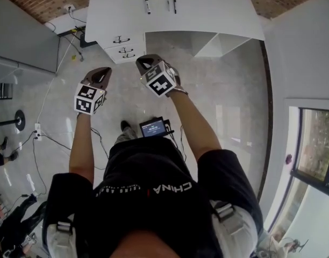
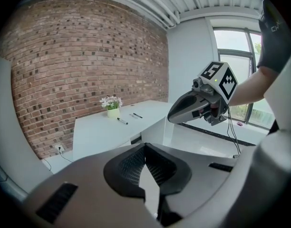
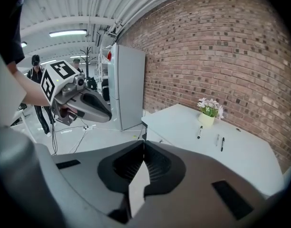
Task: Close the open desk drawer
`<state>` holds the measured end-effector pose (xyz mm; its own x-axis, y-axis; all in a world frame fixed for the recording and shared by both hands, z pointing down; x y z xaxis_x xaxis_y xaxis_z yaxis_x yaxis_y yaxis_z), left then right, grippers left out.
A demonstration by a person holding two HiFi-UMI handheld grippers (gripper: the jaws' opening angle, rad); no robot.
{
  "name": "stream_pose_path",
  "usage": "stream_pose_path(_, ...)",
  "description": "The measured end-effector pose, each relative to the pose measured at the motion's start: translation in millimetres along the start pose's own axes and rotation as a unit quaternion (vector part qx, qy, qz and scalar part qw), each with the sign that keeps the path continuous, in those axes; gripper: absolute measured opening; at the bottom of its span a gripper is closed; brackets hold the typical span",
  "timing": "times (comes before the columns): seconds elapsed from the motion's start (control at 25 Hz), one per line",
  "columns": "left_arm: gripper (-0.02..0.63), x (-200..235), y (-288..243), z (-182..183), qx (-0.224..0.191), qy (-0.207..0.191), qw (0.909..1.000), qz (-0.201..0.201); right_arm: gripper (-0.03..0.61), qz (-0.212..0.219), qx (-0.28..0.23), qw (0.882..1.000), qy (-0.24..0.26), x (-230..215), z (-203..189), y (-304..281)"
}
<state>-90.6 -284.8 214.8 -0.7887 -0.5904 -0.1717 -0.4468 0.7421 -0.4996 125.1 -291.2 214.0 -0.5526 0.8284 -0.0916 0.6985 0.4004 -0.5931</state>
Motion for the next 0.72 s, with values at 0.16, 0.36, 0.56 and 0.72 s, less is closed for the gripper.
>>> stream_pose_path(0.16, 0.012, -24, 18, -2, 0.000, 0.004, 0.9999, 0.010, 0.015, 0.011, -0.002, 1.000, 0.008, 11, -13, 16)
stream_pose_path(0.36, 0.012, -54, 50, -18, -0.001, 0.010, 0.9998, 0.016, 0.016, 0.019, 0.000, 1.000, 0.019, 46, -35, 30)
stream_pose_path(0.56, 0.012, -82, 91, -39, -0.007, 0.012, 0.9998, 0.016, 0.017, 0.014, 0.001, 1.000, 0.025, 95, -60, 51)
stream_pose_path(0.72, 0.012, -106, 131, -58, -0.014, 0.016, 0.9996, 0.016, 0.016, 0.015, 0.009, 0.999, 0.030, 137, -76, 63)
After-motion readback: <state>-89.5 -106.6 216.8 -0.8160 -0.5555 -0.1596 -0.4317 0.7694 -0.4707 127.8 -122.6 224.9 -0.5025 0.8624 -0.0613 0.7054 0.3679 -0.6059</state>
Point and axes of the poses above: the fingertips, and each gripper's own axes: y backward along the fingers, x to its left, z out of its top, the point moved 10 cm from there along y, backward along the fingers, and after that the axes turned 15 degrees about z, right-handed, at the moved point
